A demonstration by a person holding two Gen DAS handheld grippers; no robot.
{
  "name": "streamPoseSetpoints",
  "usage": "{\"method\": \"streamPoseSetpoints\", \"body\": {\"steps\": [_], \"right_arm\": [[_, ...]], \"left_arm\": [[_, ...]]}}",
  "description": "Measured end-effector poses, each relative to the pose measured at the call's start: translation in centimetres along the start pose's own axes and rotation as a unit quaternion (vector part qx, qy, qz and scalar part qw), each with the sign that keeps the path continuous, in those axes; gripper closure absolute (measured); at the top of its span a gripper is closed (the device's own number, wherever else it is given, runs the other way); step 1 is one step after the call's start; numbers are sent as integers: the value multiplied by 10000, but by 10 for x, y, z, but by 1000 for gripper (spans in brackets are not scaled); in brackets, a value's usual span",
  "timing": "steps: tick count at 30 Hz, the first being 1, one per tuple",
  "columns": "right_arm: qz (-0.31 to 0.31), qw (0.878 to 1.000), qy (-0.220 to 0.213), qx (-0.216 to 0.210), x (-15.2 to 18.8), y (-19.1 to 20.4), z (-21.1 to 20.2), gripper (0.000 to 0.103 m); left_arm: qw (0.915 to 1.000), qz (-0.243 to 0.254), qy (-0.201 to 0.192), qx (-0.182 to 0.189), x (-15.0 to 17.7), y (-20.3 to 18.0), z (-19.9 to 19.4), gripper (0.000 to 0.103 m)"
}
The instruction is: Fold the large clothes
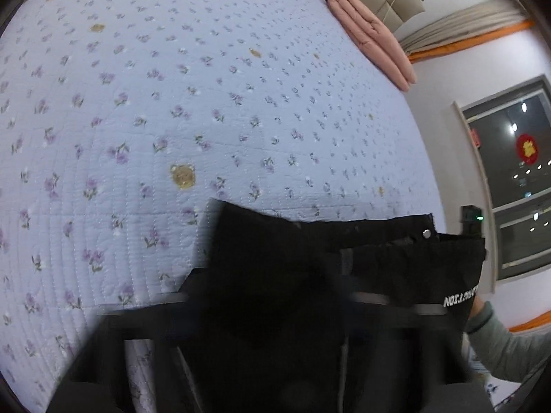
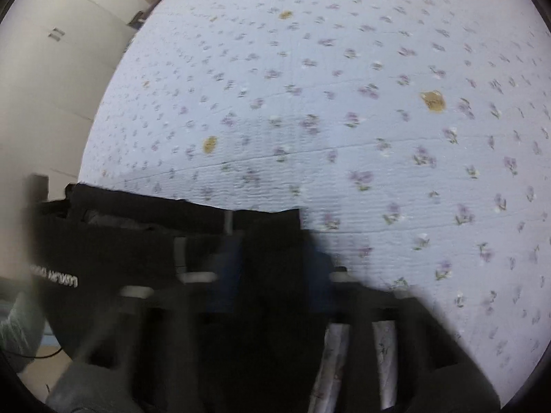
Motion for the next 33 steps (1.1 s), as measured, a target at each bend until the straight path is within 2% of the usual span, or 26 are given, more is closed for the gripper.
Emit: {"method": "streamPoseSetpoints", "body": {"steps": [1,3,6,8,10,11,13,15,18,20,21,23,25,26,27,28,29,30,32,33], "right_arm": [[-222,9988,-158,394,1,3,-9,84],[-409,9945,-356,898,3,9,-27,88],[-590,9805,-835,1681,-8,12,-73,89],[-691,9732,-1101,1894,-22,18,-98,89],[-875,9653,-1298,2089,-41,29,-108,90],[-1022,9574,-1400,2310,-56,35,-108,90],[-1112,9519,-1393,2491,-73,36,-95,90],[-1079,9519,-1147,2627,-85,26,-61,89],[-941,9564,-384,2737,-77,-3,8,88],[-913,9554,138,2804,-58,-18,48,88],[-958,9528,186,2875,-53,-20,56,87],[-1128,9442,8,3095,-51,-17,53,87],[-1110,9431,9,3135,-50,-18,50,86],[-1115,9427,12,3145,-49,-18,49,84],[-1140,9419,25,3160,-49,-18,46,77],[-1147,9405,69,3198,-47,-18,44,71],[-1106,9388,110,3261,-48,-19,41,60],[-1021,9398,124,3258,-47,-14,40,55],[-745,9508,85,3005,-41,-14,25,50],[-590,9554,21,2892,-38,-13,13,50]], "left_arm": [[9998,78,-110,-140,0,-4,-5,88],[9978,231,-412,-462,-2,-11,-20,91],[9916,181,-1172,-515,-16,-25,-75,92],[9874,122,-1556,-264,-28,-36,-107,92],[9823,220,-1798,-485,-44,-43,-122,92],[9807,234,-1852,-580,-49,-42,-123,92],[9790,107,-1821,-905,-61,-28,-109,92],[9809,-171,-1502,-1227,-67,2,-73,91],[9828,-663,-731,-1562,-49,51,-5,91],[9831,-728,-496,-1608,-37,62,21,90],[9823,-692,-531,-1658,-33,65,28,90],[9817,-573,-613,-1709,-33,63,26,87],[9823,-612,-596,-1666,-31,64,23,84],[9829,-679,-590,-1605,-31,64,20,79],[9823,-794,-599,-1589,-31,68,15,63],[9800,-901,-635,-1656,-30,74,8,51],[9754,-1109,-755,-1752,-30,85,-6,28],[9728,-1301,-886,-1700,-28,93,-19,18],[9722,-1671,-1000,-1301,-26,102,-40,18],[9714,-1730,-1013,-1274,-23,105,-48,18]]}}
Point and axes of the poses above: each gripper's, at about its wrist camera, not at the fingertips, and z roughly the way its jaws point, y to its left, x to its underside, the point moved 10 cm from there along z, roughly the way its jaws point, and after that the axes turned 3 degrees about -z, right-handed, at the moved point
